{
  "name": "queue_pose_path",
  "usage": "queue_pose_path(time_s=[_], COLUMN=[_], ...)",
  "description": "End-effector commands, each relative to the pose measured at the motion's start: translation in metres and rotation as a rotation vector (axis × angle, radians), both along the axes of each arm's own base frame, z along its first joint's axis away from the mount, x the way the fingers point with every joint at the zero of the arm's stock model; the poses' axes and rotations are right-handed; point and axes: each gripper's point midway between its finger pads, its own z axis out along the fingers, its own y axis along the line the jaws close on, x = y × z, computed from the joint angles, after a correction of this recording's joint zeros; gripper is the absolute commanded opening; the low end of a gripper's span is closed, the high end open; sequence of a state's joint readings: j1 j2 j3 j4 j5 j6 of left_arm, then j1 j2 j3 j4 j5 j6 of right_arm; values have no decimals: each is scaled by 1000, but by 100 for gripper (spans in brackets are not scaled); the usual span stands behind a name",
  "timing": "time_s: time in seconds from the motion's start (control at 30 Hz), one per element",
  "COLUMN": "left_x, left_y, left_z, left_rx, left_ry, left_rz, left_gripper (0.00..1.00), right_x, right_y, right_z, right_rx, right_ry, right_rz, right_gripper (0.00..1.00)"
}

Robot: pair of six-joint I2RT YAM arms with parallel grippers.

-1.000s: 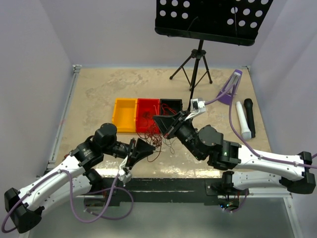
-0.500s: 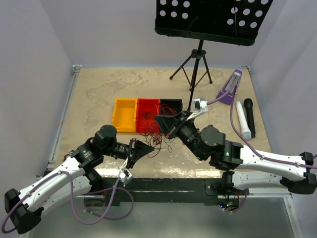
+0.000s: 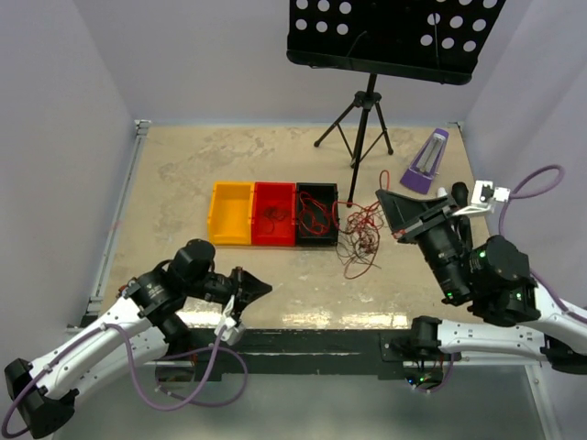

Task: Untangle the cables
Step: Untie the cable.

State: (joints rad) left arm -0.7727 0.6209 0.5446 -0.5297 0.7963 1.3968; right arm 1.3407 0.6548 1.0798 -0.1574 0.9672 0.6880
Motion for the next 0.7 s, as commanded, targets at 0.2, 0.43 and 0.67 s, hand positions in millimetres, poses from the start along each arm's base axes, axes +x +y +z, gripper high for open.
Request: queue_pose_path(time_s=[0.2, 0.43, 0.67], left_x=[18, 21, 6], left_y=[-24, -40, -36], left_z=[42, 69, 69], left_rx=[-191, -290, -376], left_ry=[-254, -448, -652], left_rz=[-58, -149, -234], left_gripper=[100, 100, 98], right_x=[-1, -4, -10], right_y=[53, 93, 130], right_z=[-31, -38, -44], right_rx=[-106, -123, -122], right_ry=[54, 48, 46], right_rz=[94, 176, 272], right_gripper=[0, 0, 0])
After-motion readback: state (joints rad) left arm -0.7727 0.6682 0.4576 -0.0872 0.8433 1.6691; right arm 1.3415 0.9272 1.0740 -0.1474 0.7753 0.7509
